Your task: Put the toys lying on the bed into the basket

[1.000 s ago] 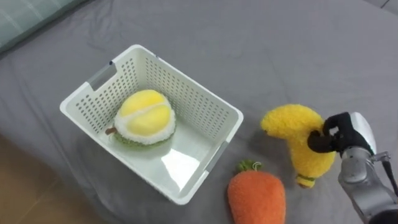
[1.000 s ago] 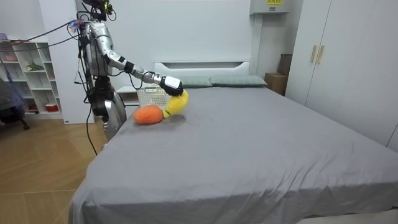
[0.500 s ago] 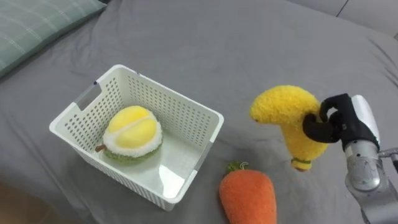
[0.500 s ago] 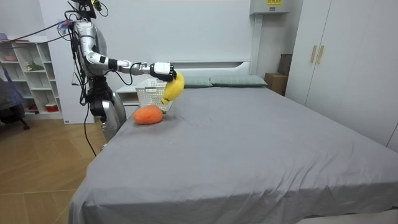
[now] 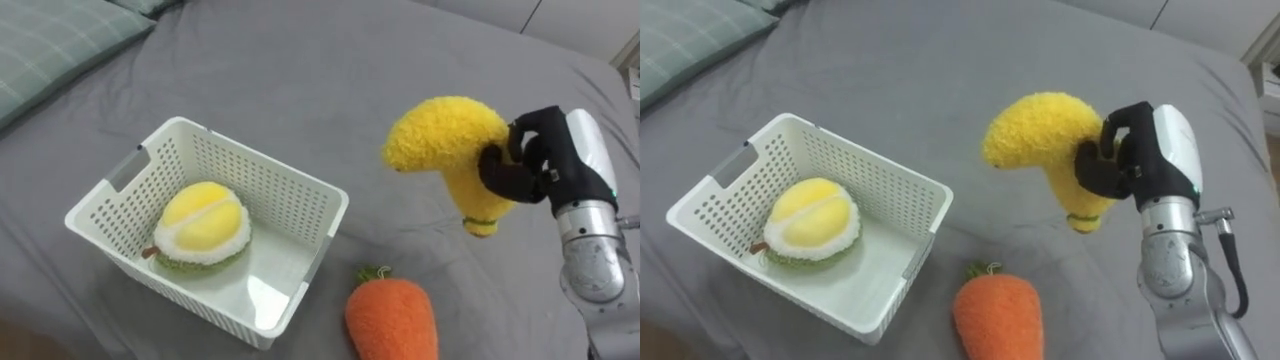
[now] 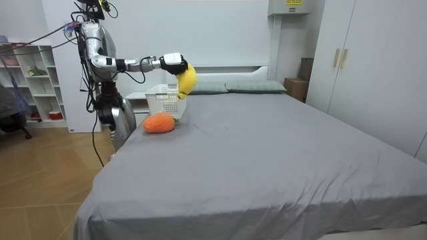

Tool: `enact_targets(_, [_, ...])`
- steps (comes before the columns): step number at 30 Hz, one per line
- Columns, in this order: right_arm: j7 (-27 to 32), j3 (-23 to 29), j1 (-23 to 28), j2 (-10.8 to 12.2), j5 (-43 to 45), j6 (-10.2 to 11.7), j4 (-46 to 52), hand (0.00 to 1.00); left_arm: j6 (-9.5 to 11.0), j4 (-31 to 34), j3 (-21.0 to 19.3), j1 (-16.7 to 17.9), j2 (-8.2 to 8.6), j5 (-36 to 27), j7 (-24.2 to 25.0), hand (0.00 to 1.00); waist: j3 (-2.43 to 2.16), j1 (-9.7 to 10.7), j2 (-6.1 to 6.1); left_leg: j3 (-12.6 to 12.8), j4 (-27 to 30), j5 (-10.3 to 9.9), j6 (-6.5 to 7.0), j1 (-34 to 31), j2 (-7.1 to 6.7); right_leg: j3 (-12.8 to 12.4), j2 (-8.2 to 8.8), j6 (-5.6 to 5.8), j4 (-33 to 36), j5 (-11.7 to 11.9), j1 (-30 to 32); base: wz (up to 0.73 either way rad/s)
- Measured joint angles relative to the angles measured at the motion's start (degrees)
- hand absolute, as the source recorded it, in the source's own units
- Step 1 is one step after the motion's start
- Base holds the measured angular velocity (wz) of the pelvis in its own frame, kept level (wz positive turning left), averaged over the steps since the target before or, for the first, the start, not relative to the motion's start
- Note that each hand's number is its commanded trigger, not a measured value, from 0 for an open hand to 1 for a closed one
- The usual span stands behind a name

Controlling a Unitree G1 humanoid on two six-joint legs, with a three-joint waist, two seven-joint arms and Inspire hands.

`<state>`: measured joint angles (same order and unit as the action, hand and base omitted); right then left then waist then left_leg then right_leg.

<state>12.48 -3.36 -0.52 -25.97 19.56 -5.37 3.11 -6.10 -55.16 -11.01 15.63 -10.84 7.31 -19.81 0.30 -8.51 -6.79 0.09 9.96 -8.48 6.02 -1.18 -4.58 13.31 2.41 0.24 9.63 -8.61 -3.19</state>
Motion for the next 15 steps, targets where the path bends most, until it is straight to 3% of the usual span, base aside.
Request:
enact_targets(5, [-3.2, 0.0, -0.5, 0.3, 1.0, -0.7, 7.4, 1.0, 0.0, -1.5, -0.1, -1.0, 0.08, 2.6, 0.0, 0.0, 0.37, -0.1, -0.51, 0.6, -0.4, 0.0, 0.07, -0.2, 0.03, -0.1, -0.23, 0.06, 0.0, 0.0, 0.2, -0.05])
enact_targets(9, [-4.5, 0.0, -3.4, 1.0, 1.1, -0.7, 10.6, 1.0, 0.0, -1.8, -0.3, -1.6, 0.13, 4.9, 0.0, 0.0, 0.31, -0.2, -0.66, 0.5, -0.3, -0.1, 0.12, -0.2, 0.03, -0.2, -0.24, 0.06, 0.0, 0.0, 0.2, 0.0])
enact_targets(10, [-4.6, -0.1, -4.8, 1.6, 1.1, -0.7, 10.8, 1.0, 0.1, -1.9, -0.3, -2.1, 0.14, 4.9, 0.0, 0.0, 0.16, -0.7, -0.86, 0.5, -0.3, -0.1, 0.13, 0.0, 0.03, -0.3, -0.22, 0.06, 0.0, 0.0, 0.2, -0.04])
enact_targets(11, [-4.9, -0.1, -5.9, 1.7, 1.1, -0.7, 10.8, 1.0, 0.3, -2.3, -0.3, -2.8, 0.1, 4.9, 0.0, 0.0, 0.41, -1.6, -0.49, 0.7, -0.3, 0.0, 0.13, 0.4, 0.05, -0.4, -0.18, 0.06, -0.1, 0.0, 0.0, -0.04])
enact_targets(15, [-7.3, -2.6, -7.7, 2.2, 1.3, -1.0, 10.8, 1.0, 0.0, -2.9, -0.2, -3.0, 0.11, 4.9, 0.2, 0.0, 0.34, -2.8, -0.58, 0.6, -0.3, -0.1, 0.14, 1.0, 0.07, 0.0, 0.11, 0.07, -0.1, 0.0, -0.6, 0.03])
